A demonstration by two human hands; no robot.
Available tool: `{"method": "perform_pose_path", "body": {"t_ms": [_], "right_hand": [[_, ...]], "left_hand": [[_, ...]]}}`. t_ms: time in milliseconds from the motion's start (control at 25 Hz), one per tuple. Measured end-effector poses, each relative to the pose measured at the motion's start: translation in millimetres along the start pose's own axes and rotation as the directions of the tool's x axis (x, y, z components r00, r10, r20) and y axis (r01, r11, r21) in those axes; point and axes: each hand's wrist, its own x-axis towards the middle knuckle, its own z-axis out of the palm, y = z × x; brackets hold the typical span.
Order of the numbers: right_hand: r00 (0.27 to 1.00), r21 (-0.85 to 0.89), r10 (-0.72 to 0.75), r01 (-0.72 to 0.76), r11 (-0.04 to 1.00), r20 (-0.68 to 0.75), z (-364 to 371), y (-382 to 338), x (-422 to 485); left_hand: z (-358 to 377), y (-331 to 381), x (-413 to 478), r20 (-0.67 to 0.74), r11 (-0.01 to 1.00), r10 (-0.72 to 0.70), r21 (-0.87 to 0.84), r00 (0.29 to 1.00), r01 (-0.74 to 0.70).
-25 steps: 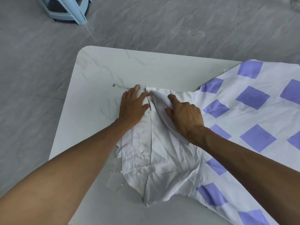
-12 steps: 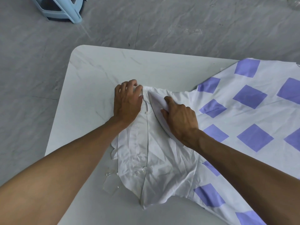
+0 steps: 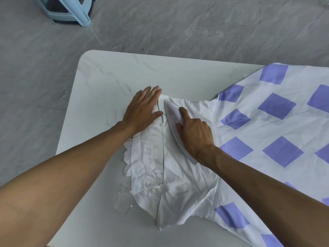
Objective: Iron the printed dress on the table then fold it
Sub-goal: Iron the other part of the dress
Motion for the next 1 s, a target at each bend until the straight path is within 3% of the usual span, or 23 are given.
{"method": "perform_pose_path", "body": {"t_ms": [120,360,720,800,920,1000], "right_hand": [[1.000,-0.004,0.012,-0.012,1.000,-0.002,1,0,0],[0.998,-0.069,0.024,-0.028,0.997,-0.053,-1,5,-4],[0.993,-0.088,0.089,-0.095,0.992,-0.072,-14,40,-30],[0.994,-0.081,0.078,-0.083,0.993,-0.070,-20,42,-33],[0.997,-0.046,0.005,-0.008,0.999,-0.079,-20,29,-17],[0.997,-0.050,-0.020,0.016,0.999,-0.074,-15,19,-3]], "left_hand": [[2,1,1,0.025,0.997,0.024,0.069,0.999,-0.025],[6,5,12,0.195,0.996,-0.078,0.063,0.978,0.067],[-3,5,18,0.288,0.992,-0.120,0.074,0.950,0.102],[-6,5,15,0.259,0.994,-0.107,0.045,0.960,0.099],[-10,13,6,0.081,0.995,-0.083,-0.053,0.993,0.087],[-6,23,-1,0.058,0.989,-0.113,-0.083,0.992,0.118]]}}
